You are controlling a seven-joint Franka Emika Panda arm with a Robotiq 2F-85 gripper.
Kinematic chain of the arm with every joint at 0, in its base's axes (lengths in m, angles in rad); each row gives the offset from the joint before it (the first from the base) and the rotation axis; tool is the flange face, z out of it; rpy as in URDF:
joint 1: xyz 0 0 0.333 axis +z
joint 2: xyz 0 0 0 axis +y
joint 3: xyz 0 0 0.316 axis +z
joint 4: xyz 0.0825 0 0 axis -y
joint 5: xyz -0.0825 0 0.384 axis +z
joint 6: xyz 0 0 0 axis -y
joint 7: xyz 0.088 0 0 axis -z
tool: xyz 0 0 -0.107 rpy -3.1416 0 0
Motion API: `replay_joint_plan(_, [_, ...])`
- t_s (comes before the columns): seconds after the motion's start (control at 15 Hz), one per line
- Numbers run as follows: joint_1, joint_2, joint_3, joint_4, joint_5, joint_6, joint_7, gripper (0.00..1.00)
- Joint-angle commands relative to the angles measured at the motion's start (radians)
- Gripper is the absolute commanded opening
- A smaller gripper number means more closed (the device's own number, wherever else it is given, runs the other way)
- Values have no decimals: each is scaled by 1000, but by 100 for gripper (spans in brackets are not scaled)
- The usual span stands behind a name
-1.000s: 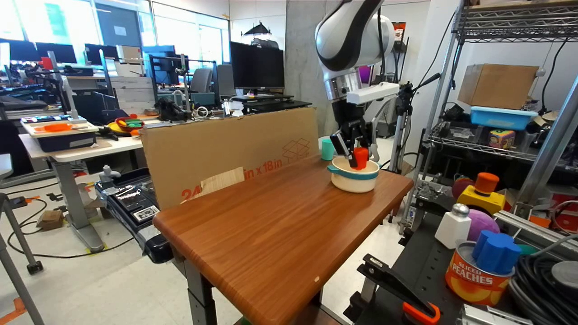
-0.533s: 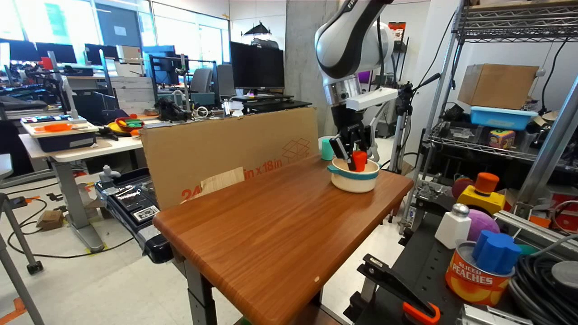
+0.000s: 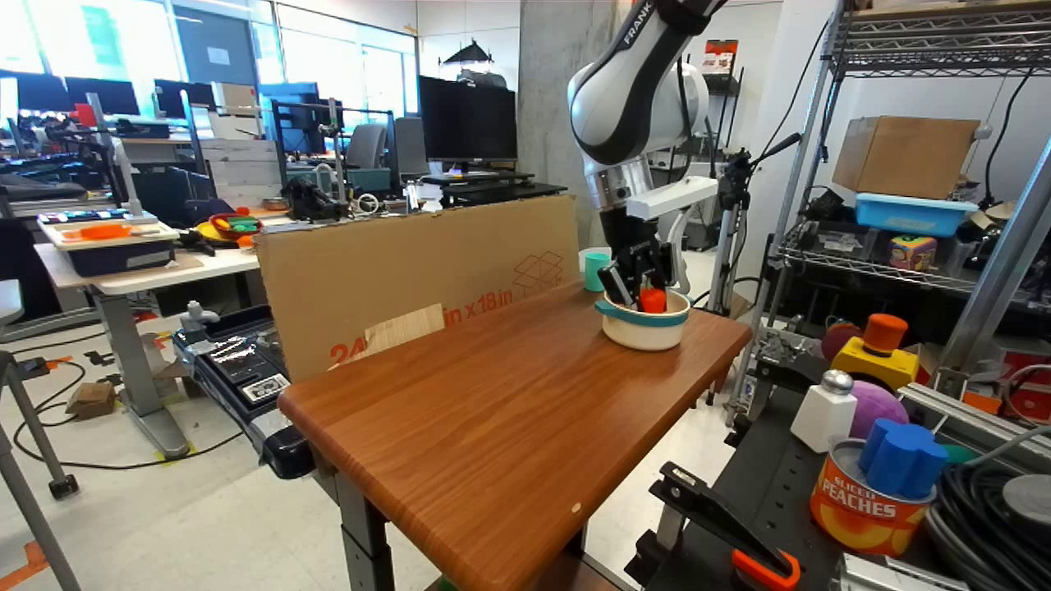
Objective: Pick up the orange toy from the table and put it in the bowl.
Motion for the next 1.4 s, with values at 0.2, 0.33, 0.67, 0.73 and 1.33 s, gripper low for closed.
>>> replay_joint_plan(0.2, [4,23,-3,24,-23,21,-9,85])
replay_joint_plan(0.33, [6,5,-1,8,-24,21,-14,98])
replay_joint_plan(0.67, [11,-93,4,-97,-40,29,-66,100])
replay_joint_plan(0.73, [12,-117,5,-127,-47,32,-80,100])
replay_joint_plan(1.33, [-27,-545,69,-548,3,185,-308,100])
